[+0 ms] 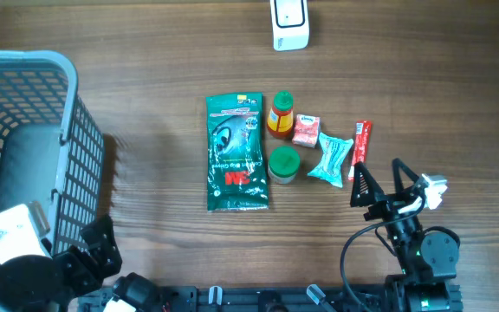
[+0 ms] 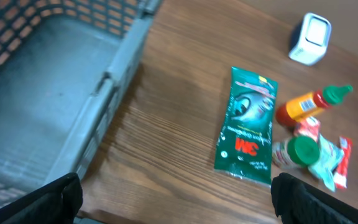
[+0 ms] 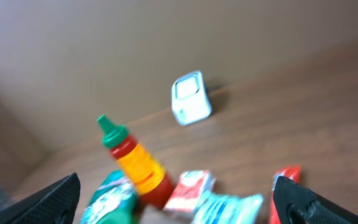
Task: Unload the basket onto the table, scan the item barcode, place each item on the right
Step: 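Move the right gripper over the green-lidded jar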
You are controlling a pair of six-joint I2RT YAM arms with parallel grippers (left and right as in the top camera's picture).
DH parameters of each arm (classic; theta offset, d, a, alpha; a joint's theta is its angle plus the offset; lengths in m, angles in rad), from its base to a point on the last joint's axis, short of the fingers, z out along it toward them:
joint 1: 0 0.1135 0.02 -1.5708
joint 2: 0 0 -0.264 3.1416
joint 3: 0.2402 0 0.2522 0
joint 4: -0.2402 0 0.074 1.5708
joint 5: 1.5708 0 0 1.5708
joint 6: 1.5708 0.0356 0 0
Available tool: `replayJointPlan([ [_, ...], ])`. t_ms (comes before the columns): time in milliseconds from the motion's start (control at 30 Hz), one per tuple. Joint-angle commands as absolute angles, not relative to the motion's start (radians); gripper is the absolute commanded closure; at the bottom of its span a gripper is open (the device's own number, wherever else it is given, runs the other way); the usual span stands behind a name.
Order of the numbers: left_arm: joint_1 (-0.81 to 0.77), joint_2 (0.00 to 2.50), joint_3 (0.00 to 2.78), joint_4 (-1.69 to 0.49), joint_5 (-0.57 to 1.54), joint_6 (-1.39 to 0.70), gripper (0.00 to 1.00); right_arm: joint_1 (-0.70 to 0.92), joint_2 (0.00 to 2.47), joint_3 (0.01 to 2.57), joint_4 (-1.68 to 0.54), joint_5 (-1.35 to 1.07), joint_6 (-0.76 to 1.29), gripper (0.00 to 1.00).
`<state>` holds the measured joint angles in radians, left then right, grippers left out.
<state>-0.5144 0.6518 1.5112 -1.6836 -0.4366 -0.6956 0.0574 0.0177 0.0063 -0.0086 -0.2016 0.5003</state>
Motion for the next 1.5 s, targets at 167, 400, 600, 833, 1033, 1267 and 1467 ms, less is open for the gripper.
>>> replayJointPlan([
  [167, -0.352, 0.654, 1.506, -1.684, -0.442, -0.715, 0.00, 0.062, 0.157, 0.335, -0.355, -0.270, 0.555, 0.00],
  [400, -0.352, 0.654, 1.506, -1.684, -0.442, -0.715, 0.00, 0.062, 0.627, 0.883, -0.894, -0.448, 0.519, 0.01],
  [600, -0.352, 0.654, 1.506, -1.684, -0.442, -0.715, 0.00, 0.062, 0.852, 0.942, -0.898, -0.648, 0.617, 0.00],
  [833, -0.352, 0.654, 1.506, -1.684, -0.442, -0.715, 0.00, 0.187, 1.106, 0.981, -0.931, -0.421, 0.619, 0.00],
  [1033, -0.352, 0.654, 1.506, -1.684, -0.442, -0.715, 0.00, 0.432, 1.305, 1.108, -0.941, -0.175, 0.824, 0.00],
  [1267, -0.352, 0.654, 1.506, -1.684, -0.442, -0.715, 0.00, 0.509, 1.495, 1.147, -0.823, -0.100, 0.936, 0.01],
  [1467, -0.352, 0.654, 1.506, -1.684, -0.442, -0.715, 0.00, 0.547, 1.645, 1.148, -0.749, -0.081, 1.078, 0.00],
])
